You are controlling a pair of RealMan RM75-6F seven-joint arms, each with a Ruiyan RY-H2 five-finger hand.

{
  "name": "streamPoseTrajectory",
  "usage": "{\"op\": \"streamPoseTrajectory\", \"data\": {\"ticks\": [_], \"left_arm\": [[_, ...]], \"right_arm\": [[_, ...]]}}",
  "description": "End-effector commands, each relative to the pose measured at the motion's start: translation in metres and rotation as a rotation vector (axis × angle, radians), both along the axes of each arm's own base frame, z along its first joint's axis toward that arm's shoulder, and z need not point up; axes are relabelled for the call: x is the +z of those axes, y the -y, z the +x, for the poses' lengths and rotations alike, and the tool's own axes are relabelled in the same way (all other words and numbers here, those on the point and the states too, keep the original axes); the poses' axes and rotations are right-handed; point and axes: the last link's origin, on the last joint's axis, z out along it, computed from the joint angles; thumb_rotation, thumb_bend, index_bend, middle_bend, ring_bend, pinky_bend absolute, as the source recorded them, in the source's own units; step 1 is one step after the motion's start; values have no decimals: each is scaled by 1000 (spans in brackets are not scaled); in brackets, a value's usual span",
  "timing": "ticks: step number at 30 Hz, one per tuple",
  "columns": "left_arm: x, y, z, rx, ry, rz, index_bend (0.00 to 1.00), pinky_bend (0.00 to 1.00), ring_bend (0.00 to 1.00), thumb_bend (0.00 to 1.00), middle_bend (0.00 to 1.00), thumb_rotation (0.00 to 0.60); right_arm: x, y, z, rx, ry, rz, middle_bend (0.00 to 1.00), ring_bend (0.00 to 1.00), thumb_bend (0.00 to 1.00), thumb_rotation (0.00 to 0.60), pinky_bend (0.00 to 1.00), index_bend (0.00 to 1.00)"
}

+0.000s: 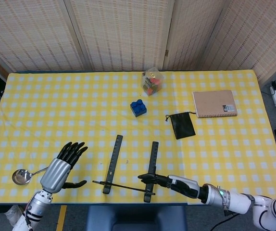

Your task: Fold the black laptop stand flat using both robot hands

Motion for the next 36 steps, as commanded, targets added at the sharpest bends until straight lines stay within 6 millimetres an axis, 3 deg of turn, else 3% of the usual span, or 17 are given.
{"op": "streamPoseTrajectory", "data": {"ticks": [1,21,36], "left_arm": [[1,-1,-1,4,-5,10,0,0,0,134,81,529],[3,-2,-6,35,-19,25,0,0,0,135,89,525],[-1,-3,-3,36,-27,16,0,0,0,135,89,528]], "right_arm": [[-7,5,-5,-25,-23,-4,0,1,0,0,0,0],[-69,6,-28,-105,-88,172,0,0,0,0,0,0],[-78,0,-45,-159,-73,246,0,0,0,0,0,0]]}}
